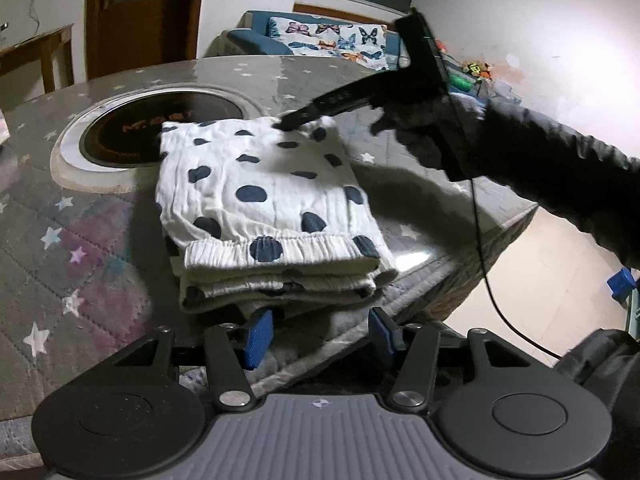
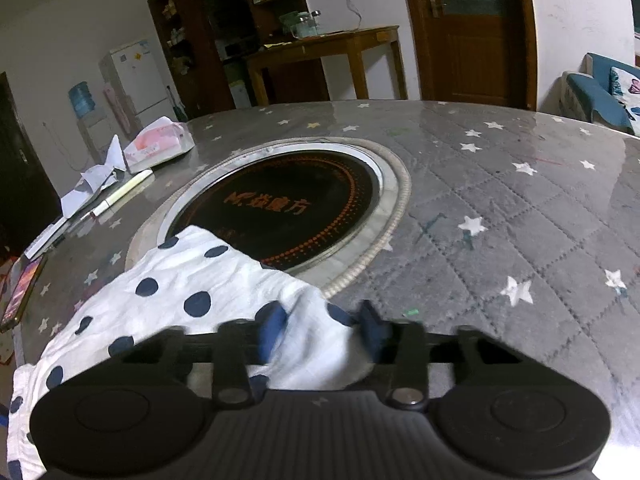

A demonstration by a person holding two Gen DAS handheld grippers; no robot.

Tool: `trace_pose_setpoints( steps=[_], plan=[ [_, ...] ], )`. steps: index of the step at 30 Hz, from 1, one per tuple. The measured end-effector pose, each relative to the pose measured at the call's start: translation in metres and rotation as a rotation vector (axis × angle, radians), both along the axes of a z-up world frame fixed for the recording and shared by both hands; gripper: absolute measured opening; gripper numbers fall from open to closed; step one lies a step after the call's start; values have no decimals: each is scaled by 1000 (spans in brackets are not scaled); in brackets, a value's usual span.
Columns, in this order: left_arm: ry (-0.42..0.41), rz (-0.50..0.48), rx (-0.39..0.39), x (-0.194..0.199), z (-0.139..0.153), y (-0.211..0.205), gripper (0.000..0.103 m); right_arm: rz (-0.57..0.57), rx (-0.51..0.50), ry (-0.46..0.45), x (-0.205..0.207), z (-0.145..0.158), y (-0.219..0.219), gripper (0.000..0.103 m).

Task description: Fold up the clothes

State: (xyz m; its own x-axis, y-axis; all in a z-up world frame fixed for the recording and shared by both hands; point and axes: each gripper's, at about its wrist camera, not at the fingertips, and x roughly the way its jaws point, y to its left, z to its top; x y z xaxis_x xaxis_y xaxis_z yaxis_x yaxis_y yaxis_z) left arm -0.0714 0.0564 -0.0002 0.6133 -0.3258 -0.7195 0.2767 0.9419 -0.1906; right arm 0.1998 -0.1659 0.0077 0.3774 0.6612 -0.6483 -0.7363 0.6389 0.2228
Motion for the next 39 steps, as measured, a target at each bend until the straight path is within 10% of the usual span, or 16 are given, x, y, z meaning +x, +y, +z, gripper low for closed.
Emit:
trace_pose_setpoints(
  steps=[21, 29, 39],
  plan=[
    [-47, 156, 115, 94, -4, 48, 56, -202, -158, -174, -84, 21, -90, 27],
    [-62, 234, 45, 83, 15, 61, 68, 134, -150, -333, -137, 51, -40, 56],
    [-26, 343, -144, 87, 31, 59, 98, 526, -308, -464, -184, 23, 38, 65]
  ],
)
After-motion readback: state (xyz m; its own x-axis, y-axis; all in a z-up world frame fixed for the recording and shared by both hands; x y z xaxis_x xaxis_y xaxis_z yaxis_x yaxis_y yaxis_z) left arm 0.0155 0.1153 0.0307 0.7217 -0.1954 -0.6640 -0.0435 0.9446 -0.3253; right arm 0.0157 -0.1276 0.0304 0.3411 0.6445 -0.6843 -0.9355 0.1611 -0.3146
